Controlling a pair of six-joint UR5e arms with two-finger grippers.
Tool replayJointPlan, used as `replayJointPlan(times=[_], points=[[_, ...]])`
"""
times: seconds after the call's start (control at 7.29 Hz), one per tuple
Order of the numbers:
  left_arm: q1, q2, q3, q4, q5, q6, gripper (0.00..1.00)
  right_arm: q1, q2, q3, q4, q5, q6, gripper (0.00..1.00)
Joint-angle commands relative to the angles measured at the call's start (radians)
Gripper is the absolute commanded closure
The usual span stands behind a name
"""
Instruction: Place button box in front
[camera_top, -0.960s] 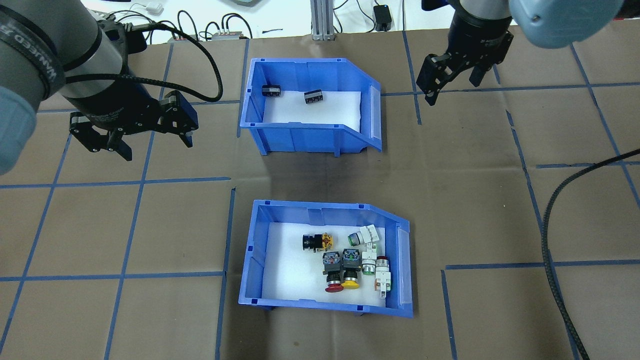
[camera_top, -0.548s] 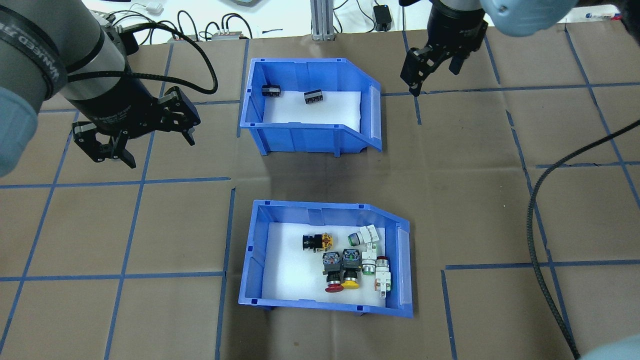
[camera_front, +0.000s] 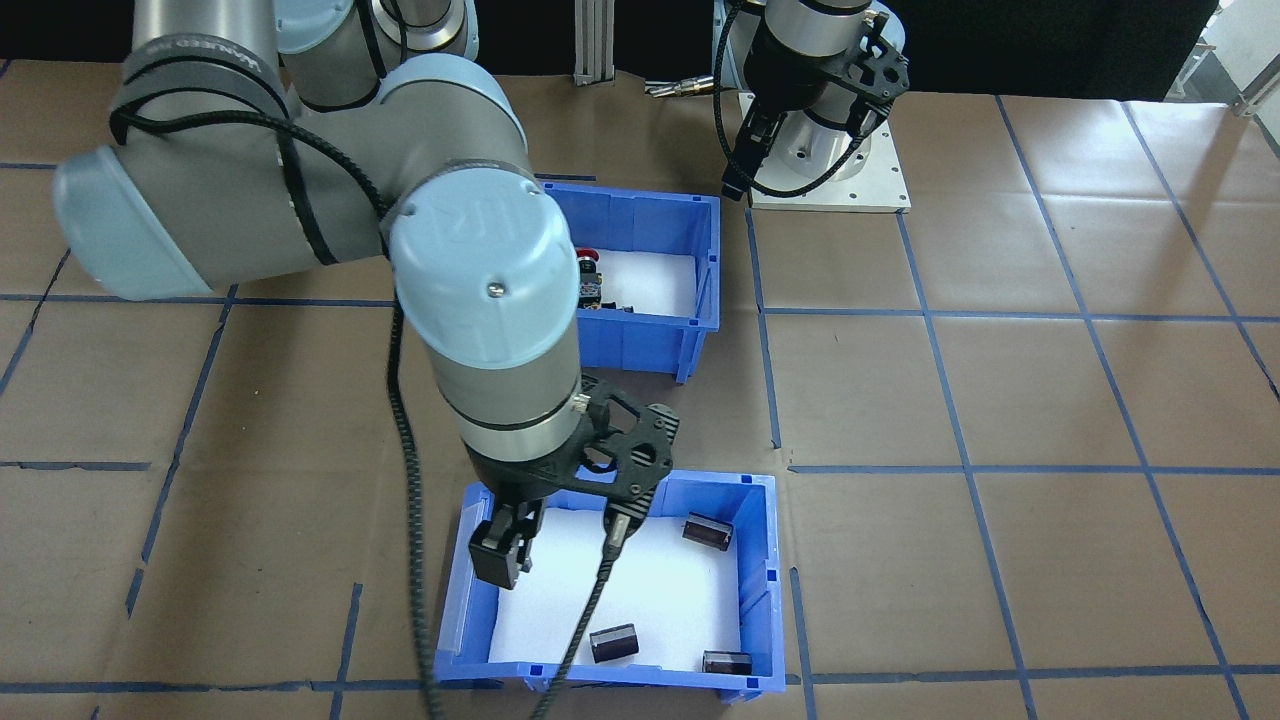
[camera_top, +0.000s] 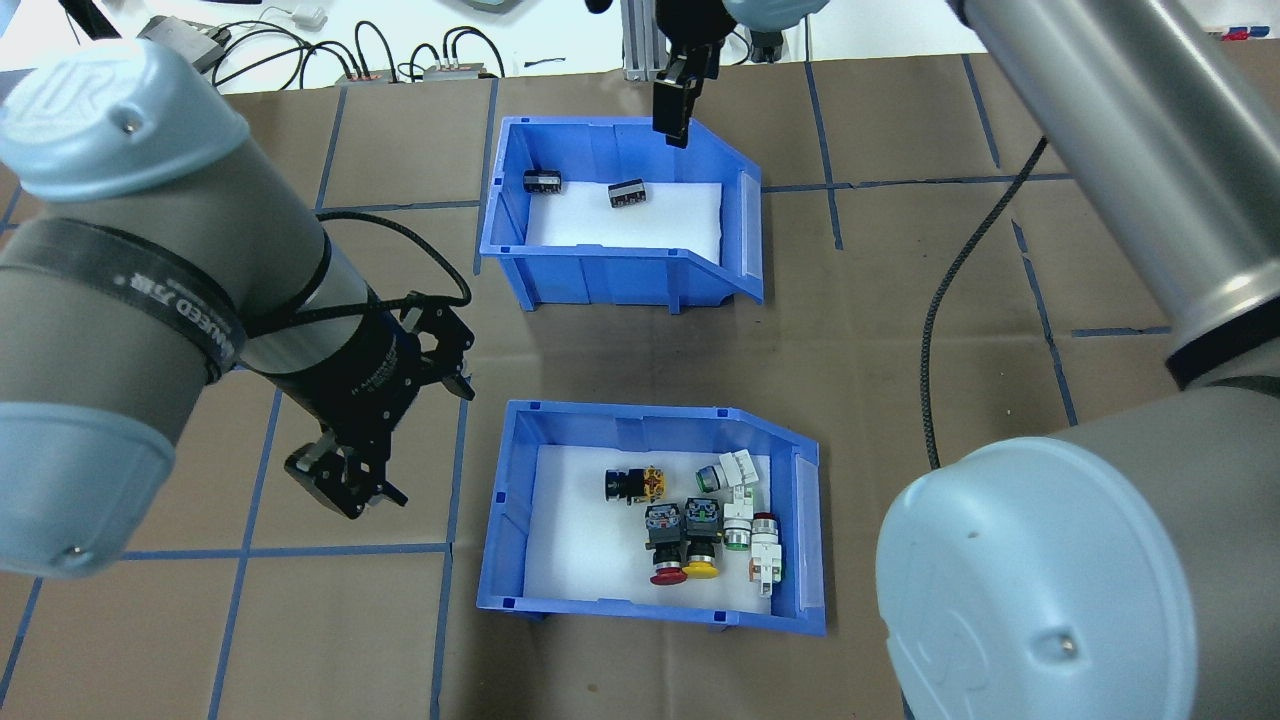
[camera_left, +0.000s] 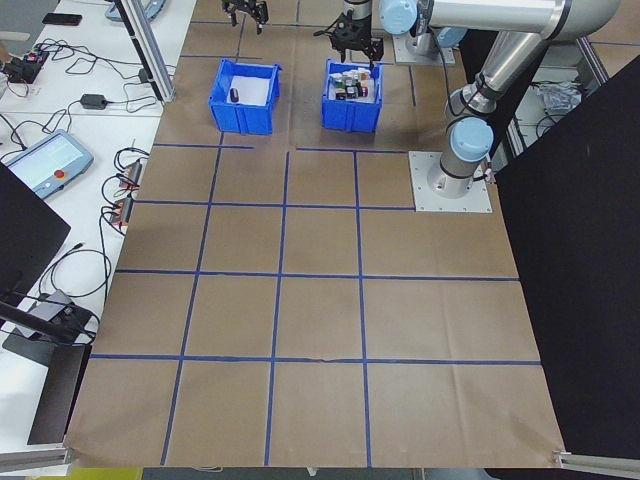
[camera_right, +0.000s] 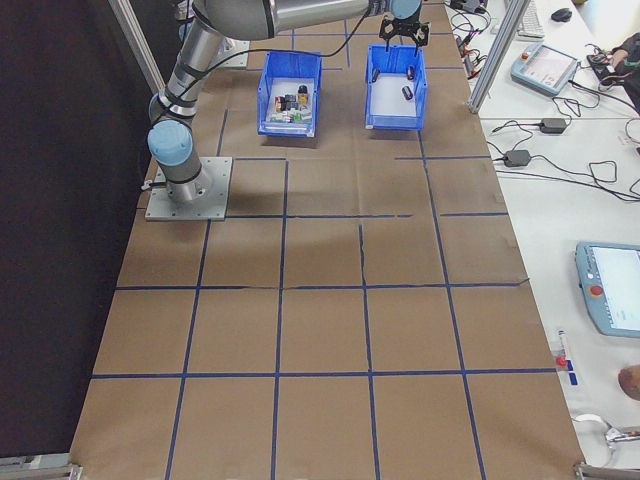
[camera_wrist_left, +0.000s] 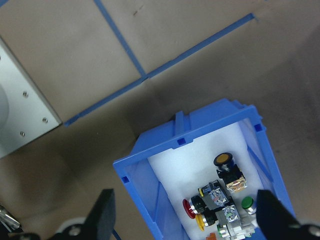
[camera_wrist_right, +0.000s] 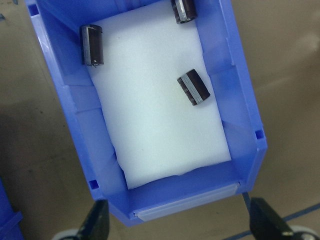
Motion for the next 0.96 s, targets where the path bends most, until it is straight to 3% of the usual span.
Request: replayJointPlan(times=[0.0,0.14,0.27,0.69,0.82], points=[[-0.089,-0.002,-0.069,0.061,-0.003,-0.135,0.01,0.053,0.049,-0.012,0.001,0.002,-0.114,0.0],[-0.123,0.001,-0.136,0.176,-0.011,-0.155,0.04,0.077,0.072,-0.009,0.001,0.001,-0.125,0.0],[-0.148,0.004,-0.195,0.267,-0.052,-0.201,0.04,0.118,0.106,-0.007,-0.001,-0.002,-0.125,0.0],[-0.208,0.001,-0.241,0.288,-0.057,-0.25,0.03,0.168,0.138,0.037,-0.002,-0.004,-0.128,0.0],[-0.212,0.007,-0.27,0.288,-0.057,-0.281,0.01,0.166,0.126,0.087,-0.049,-0.004,-0.128,0.0]])
